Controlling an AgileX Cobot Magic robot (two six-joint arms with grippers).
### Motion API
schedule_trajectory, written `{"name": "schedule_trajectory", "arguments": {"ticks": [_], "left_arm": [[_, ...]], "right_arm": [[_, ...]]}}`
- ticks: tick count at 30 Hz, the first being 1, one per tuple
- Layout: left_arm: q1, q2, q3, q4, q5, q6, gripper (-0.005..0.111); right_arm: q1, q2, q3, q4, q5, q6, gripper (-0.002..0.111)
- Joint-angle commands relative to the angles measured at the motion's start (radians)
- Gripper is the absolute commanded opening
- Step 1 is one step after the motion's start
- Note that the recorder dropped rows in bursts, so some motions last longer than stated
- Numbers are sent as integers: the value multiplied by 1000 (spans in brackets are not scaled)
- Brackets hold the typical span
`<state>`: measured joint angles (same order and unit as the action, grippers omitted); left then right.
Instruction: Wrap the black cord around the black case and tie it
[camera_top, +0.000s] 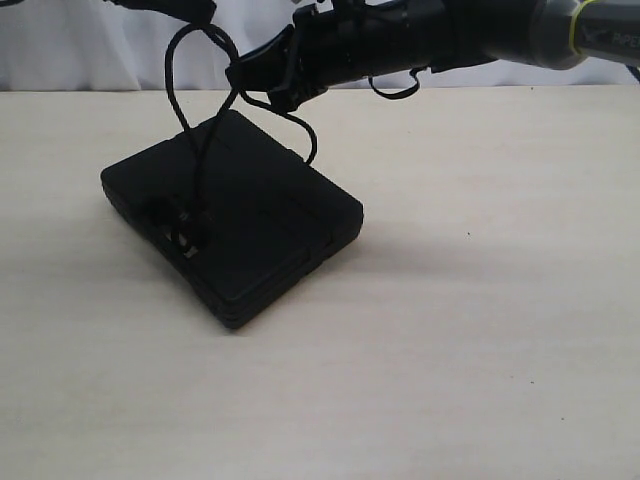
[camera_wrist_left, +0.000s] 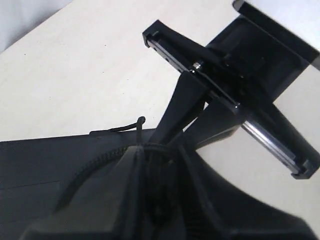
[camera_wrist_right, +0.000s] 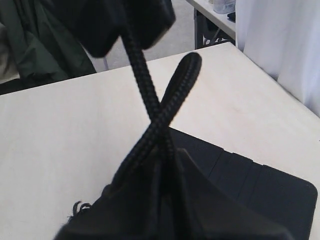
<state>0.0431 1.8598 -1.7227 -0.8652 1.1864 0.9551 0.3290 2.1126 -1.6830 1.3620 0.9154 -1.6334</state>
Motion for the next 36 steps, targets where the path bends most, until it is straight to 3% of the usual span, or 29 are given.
{"name": "schedule_trajectory", "arguments": {"ticks": [1, 5, 9, 11, 14, 18, 22, 25, 30, 33, 36], "left_arm": [[-5, -7, -5, 48, 17, -12, 23], [-5, -7, -5, 66, 22, -17, 21], [-5, -7, -5, 66, -9, -12, 2], [-5, -7, -5, 60, -21, -12, 0], [-5, -7, -5, 29, -23, -10, 0], [-5, -7, -5, -11, -36, -10, 0], [-9, -7, -5, -48, -74, -10, 0], [-30, -5, -5, -67, -137, -10, 0], [-114, -5, -5, -68, -245, 28, 0], [-157, -5, -5, -65, -274, 42, 0], [-159, -5, -5, -64, -254, 42, 0]], "right_arm": [[-3, -1, -4, 9, -2, 5, 4], [-3, -1, -4, 9, -2, 5, 4], [-3, -1, -4, 9, -2, 19, 5], [-3, -1, -4, 9, -2, 23, 7], [-3, -1, -4, 9, -9, 36, 21], [-7, -12, -4, -24, -39, 101, 48], [-38, -70, -4, -268, -136, 256, 64], [-79, -122, -4, -428, -159, 393, 65], [-137, -208, -4, -403, -44, 411, 65], [-103, -195, 8, -403, 18, 336, 65], [-55, -137, 24, -410, -107, 273, 65]]}}
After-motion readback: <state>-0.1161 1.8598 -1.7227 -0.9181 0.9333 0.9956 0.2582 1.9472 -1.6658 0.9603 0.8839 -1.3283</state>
